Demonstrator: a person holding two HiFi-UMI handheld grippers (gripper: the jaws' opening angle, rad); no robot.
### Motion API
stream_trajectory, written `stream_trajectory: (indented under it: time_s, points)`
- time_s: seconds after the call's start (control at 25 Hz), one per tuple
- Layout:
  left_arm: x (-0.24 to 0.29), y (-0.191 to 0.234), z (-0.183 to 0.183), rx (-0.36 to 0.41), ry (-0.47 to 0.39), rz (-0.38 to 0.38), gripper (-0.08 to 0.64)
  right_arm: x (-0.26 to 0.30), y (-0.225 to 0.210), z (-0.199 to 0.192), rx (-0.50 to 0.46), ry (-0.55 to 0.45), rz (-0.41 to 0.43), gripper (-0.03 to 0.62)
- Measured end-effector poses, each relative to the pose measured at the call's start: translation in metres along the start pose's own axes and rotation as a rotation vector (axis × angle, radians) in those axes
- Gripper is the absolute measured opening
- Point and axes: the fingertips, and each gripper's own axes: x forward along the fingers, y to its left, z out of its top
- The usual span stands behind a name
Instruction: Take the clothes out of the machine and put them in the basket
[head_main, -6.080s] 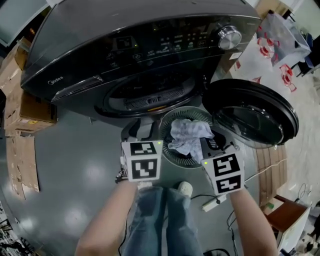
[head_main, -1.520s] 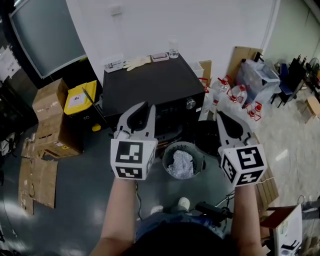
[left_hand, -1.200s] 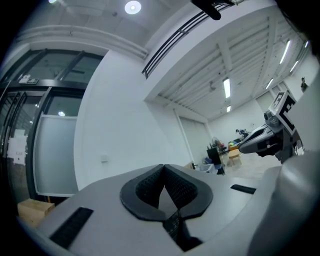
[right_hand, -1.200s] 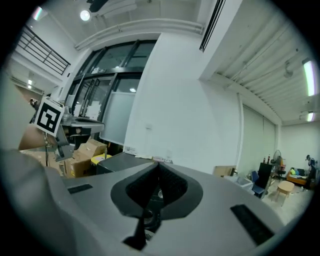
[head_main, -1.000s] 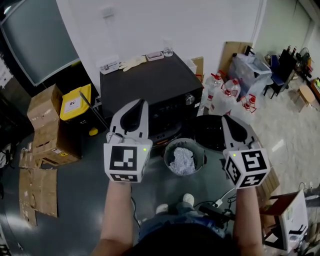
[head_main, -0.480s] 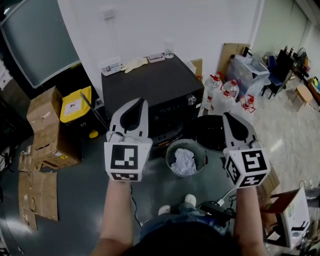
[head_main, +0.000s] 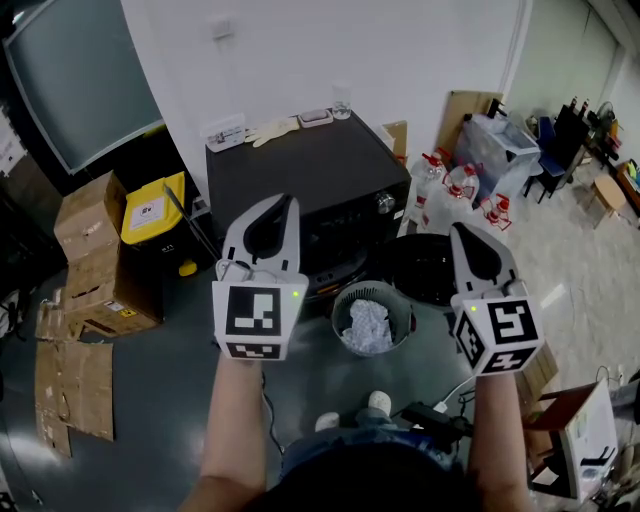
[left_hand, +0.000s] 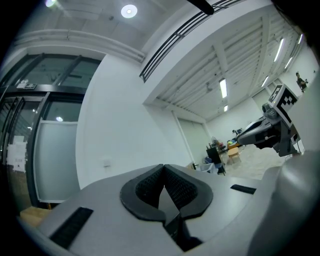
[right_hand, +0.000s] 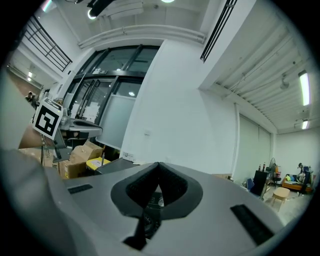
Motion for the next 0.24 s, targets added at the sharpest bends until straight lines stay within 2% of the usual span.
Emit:
stream_trajectory:
  time_s: [0.24]
  points:
    - [0.0041,-0.0005,0.0004,-0.019,-0.011,0.005,0.002,0.0014,-0.0061,-0.0014,-0.009,-0.007,-0.019,0.002]
